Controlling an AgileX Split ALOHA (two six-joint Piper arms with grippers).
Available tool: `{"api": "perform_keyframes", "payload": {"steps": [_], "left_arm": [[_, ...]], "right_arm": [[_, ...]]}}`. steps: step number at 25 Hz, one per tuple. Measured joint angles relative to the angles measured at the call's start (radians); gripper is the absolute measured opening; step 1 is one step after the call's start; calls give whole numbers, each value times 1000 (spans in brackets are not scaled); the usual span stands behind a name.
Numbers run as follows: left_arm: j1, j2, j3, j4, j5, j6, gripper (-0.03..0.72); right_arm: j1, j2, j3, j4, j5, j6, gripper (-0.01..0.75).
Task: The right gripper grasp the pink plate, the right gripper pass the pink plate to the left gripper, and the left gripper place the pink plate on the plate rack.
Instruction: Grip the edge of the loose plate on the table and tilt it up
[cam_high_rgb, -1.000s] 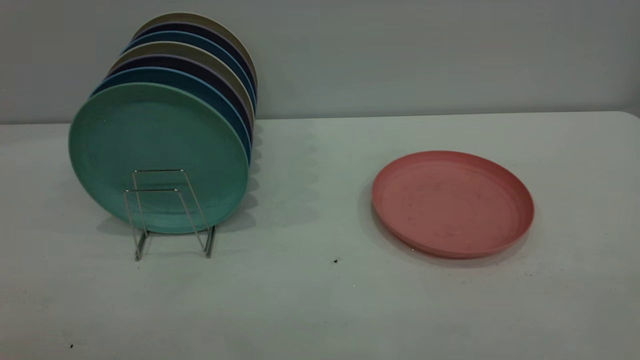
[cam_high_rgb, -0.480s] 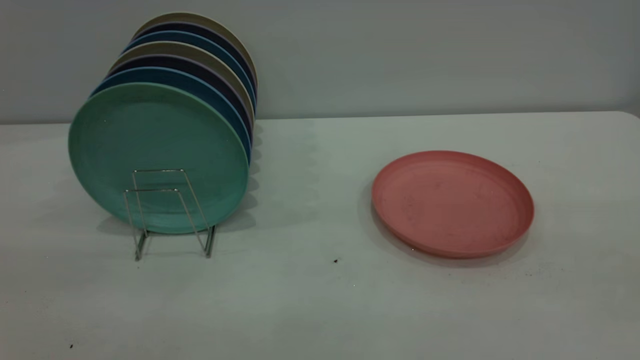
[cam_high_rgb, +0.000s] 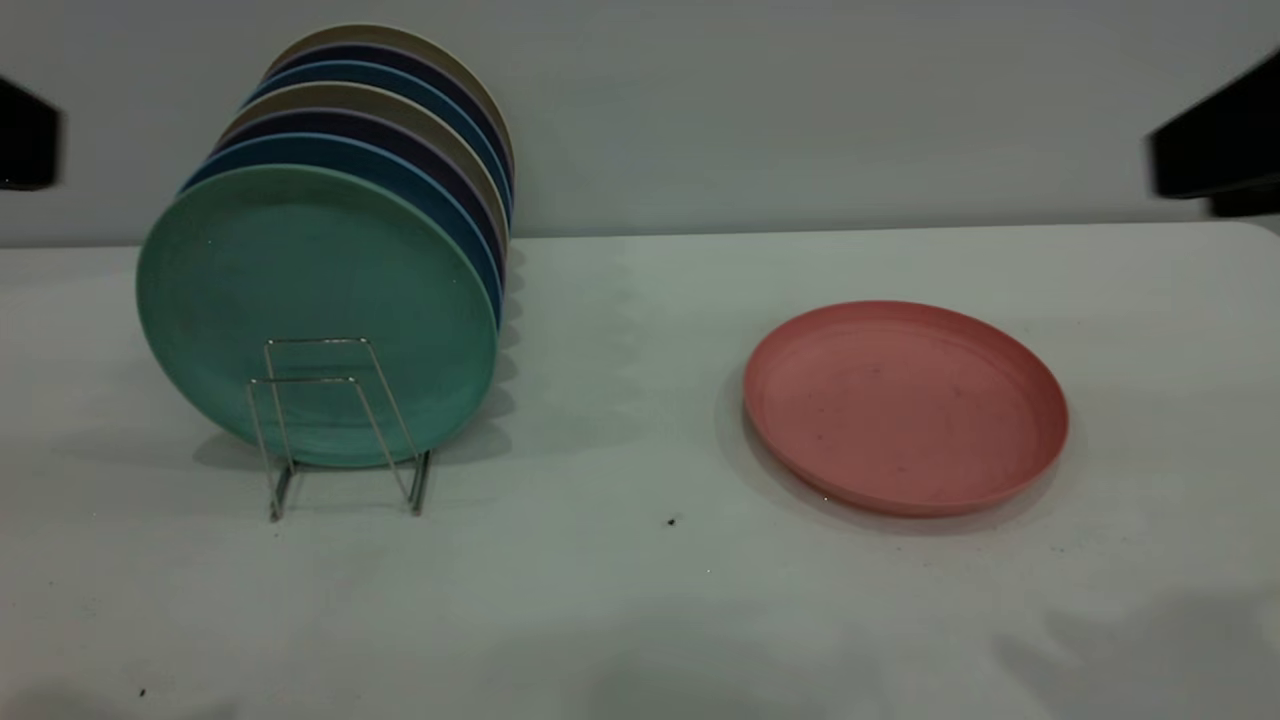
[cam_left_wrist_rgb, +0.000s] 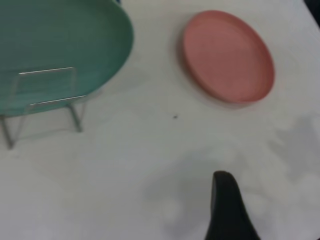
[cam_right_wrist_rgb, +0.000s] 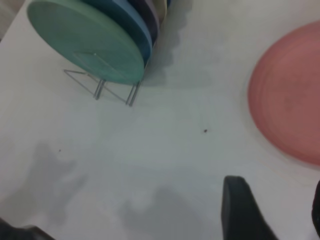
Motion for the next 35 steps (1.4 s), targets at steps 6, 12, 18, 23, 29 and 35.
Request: {"api": "perform_keyframes", "payload": {"steps": [6,12,18,23,29,35], "left_arm": [[0,28,0,-111,-16,136,472],[0,28,0,-115,-15,155,472],[0,28,0,-121,-15,155,472],[0,28,0,-125,-7,155,472],[0,28,0,-125,-4,155,472],[0,28,0,-125,-4,155,472]], "right_arm": [[-80,332,-190,13,128,-30,365],[-199,602,-357,-44,215,27,365],[-201,790,-448,-46,105,29,365],[-202,894,-514,-43,60,29,365],[-202,995,-580,-12,85,29,365],[-197,1050,-596,59,87,25,328]]}}
